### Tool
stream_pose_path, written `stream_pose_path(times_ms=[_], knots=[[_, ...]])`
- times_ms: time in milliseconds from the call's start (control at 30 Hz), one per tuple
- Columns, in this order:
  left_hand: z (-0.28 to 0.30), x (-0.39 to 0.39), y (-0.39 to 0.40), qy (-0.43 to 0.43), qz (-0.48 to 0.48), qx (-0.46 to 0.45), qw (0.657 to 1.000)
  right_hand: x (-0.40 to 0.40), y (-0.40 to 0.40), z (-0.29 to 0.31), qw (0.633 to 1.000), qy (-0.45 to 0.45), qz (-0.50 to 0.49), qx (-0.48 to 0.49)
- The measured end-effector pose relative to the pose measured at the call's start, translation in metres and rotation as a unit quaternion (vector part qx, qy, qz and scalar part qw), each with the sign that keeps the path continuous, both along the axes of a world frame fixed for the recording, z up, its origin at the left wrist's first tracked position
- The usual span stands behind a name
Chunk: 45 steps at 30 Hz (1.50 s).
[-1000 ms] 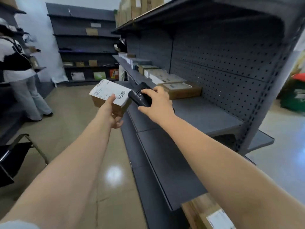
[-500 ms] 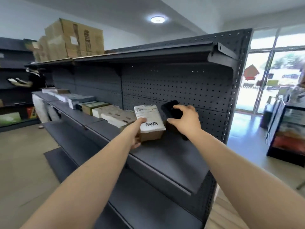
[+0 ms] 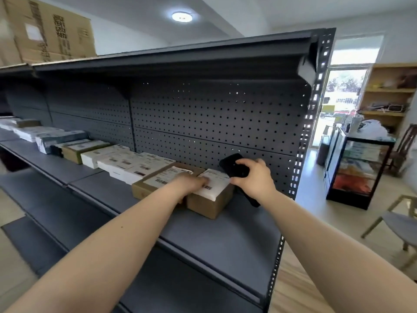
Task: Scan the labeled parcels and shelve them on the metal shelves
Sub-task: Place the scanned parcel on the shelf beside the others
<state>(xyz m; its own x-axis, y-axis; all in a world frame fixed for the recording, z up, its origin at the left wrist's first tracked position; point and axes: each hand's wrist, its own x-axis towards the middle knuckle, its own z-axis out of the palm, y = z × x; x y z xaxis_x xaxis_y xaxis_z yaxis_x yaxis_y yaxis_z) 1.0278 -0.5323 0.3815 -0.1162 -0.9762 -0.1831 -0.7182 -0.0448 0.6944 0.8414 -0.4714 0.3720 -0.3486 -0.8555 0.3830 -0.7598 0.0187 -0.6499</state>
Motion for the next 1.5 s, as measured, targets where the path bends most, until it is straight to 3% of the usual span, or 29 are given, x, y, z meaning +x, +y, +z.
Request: stream_pose_path(times_ms=[67,133,200,267,467,767,900,1067,1200,1300,1500], knots=[[-0.002,-0.002,0.004,-0.155,-0.039,-0.159,0.974,0.002,-0.01,-0.002,1.0,-0.006,-0.007,-0.008],[-0.015,-0.004,0.02,-0.263,-0.09,-0.343,0.897,0.007,-0.019,-0.003,1.0,-0.016,-0.024,-0.01],[-0.038,-0.006,0.034,-0.294,-0.157,-0.47,0.817,0.015,-0.027,-0.006,0.999,-0.022,-0.044,-0.008],[-0.061,-0.007,0.031,-0.3,-0.198,-0.507,0.784,0.021,-0.032,-0.01,0.998,-0.029,-0.06,-0.005],[-0.069,0.003,-0.015,-0.292,-0.185,-0.521,0.78,0.027,-0.034,-0.014,0.994,-0.031,-0.109,-0.002],[-0.049,-0.007,-0.01,-0.253,-0.268,-0.494,0.788,0.032,0.014,-0.027,0.975,0.027,-0.21,-0.065],[-0.04,-0.04,0.028,-0.221,-0.338,-0.501,0.765,0.013,0.061,-0.035,0.955,0.03,-0.276,-0.104],[-0.039,-0.098,0.1,-0.207,-0.406,-0.477,0.751,-0.019,0.141,-0.038,0.928,0.039,-0.365,-0.068],[-0.044,-0.147,0.154,-0.231,-0.443,-0.471,0.727,-0.049,0.215,-0.049,0.885,0.101,-0.454,0.029],[-0.058,-0.181,0.203,-0.218,-0.473,-0.434,0.735,-0.073,0.265,-0.066,0.852,0.137,-0.496,0.094],[-0.14,-0.244,0.272,-0.256,-0.504,-0.345,0.749,-0.123,0.337,-0.14,0.864,0.097,-0.479,0.117]])
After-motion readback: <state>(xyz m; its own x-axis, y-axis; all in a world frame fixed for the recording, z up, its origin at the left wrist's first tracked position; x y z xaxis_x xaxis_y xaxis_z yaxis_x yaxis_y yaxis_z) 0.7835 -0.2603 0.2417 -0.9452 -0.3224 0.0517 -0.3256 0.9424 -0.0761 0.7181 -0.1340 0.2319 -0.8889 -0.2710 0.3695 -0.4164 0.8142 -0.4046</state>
